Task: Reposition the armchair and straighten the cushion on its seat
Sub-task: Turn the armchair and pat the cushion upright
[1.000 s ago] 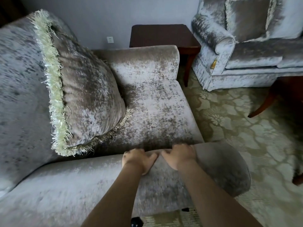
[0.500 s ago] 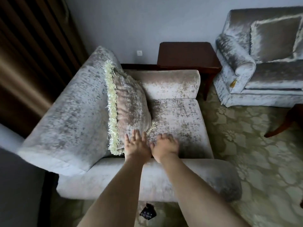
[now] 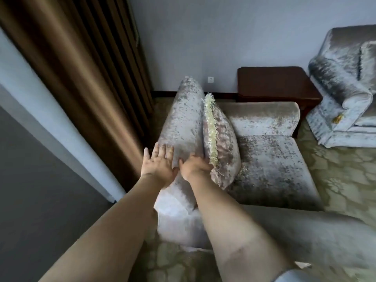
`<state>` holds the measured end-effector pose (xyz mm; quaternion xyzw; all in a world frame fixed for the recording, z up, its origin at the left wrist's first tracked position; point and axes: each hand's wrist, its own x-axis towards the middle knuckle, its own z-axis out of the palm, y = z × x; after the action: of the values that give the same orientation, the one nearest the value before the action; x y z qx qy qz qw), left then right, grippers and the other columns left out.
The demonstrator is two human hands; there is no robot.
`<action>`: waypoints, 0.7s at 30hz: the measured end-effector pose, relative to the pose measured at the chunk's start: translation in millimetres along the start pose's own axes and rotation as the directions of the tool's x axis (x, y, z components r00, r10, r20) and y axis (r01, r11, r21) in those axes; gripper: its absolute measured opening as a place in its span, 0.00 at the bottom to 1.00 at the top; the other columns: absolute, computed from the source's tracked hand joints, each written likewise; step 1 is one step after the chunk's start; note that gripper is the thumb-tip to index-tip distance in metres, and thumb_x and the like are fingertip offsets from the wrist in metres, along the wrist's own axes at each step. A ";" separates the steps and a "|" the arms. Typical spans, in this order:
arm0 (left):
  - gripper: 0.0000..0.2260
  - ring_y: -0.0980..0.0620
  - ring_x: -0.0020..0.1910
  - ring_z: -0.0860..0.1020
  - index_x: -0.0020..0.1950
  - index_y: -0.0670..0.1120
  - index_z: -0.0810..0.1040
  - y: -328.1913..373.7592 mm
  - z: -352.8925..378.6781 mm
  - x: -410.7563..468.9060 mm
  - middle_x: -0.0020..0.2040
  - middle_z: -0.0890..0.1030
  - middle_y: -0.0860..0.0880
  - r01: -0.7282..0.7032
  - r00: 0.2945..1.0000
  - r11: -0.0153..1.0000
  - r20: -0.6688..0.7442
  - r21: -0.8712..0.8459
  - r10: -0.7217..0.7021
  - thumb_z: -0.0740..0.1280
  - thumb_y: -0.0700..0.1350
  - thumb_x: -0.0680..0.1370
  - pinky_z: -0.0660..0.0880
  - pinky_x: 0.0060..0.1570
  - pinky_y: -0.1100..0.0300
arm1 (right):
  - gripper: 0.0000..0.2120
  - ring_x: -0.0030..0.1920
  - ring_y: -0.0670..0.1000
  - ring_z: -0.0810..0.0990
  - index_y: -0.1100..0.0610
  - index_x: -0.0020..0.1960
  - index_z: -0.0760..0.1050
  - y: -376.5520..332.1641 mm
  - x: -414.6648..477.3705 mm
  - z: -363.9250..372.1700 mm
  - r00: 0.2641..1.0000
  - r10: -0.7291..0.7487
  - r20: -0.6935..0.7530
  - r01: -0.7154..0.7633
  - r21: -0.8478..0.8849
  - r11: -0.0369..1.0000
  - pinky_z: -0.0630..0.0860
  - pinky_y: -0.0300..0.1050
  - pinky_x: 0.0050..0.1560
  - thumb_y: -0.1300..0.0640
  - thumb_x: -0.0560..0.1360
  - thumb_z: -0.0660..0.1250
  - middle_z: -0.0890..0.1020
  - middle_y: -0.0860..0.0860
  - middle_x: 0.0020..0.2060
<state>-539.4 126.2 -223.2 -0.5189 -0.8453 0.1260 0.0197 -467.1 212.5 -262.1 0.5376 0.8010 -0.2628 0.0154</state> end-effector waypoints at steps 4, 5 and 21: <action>0.31 0.45 0.75 0.40 0.76 0.48 0.41 -89.6 7.7 12.6 0.78 0.45 0.45 0.000 1.000 0.997 -0.018 0.074 0.001 0.47 0.60 0.79 0.43 0.71 0.42 | 0.36 0.67 0.66 0.64 0.53 0.73 0.52 -77.5 17.9 23.0 0.996 0.048 0.079 -0.059 0.134 0.989 0.67 0.64 0.63 0.35 0.73 0.55 0.60 0.59 0.71; 0.30 0.45 0.75 0.40 0.76 0.48 0.41 -103.6 10.3 19.3 0.78 0.45 0.45 0.003 1.000 0.996 -0.009 0.085 -0.002 0.46 0.60 0.79 0.43 0.71 0.41 | 0.37 0.68 0.67 0.61 0.53 0.74 0.49 -92.3 23.8 27.2 0.995 0.068 0.075 -0.075 0.096 0.993 0.66 0.67 0.63 0.35 0.73 0.55 0.56 0.59 0.73; 0.34 0.44 0.75 0.44 0.76 0.48 0.44 -141.1 37.8 297.6 0.77 0.50 0.45 -0.373 0.927 0.918 0.006 0.133 0.376 0.57 0.56 0.77 0.44 0.71 0.42 | 0.45 0.66 0.79 0.53 0.57 0.76 0.39 -163.3 239.3 35.6 0.919 0.387 -0.083 -0.387 0.016 0.922 0.61 0.77 0.58 0.40 0.74 0.63 0.49 0.67 0.72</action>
<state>-805.8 320.8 -255.8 -0.6698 -0.7200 0.1779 0.0375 -719.0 354.7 -300.2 0.6957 0.6792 -0.2313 0.0335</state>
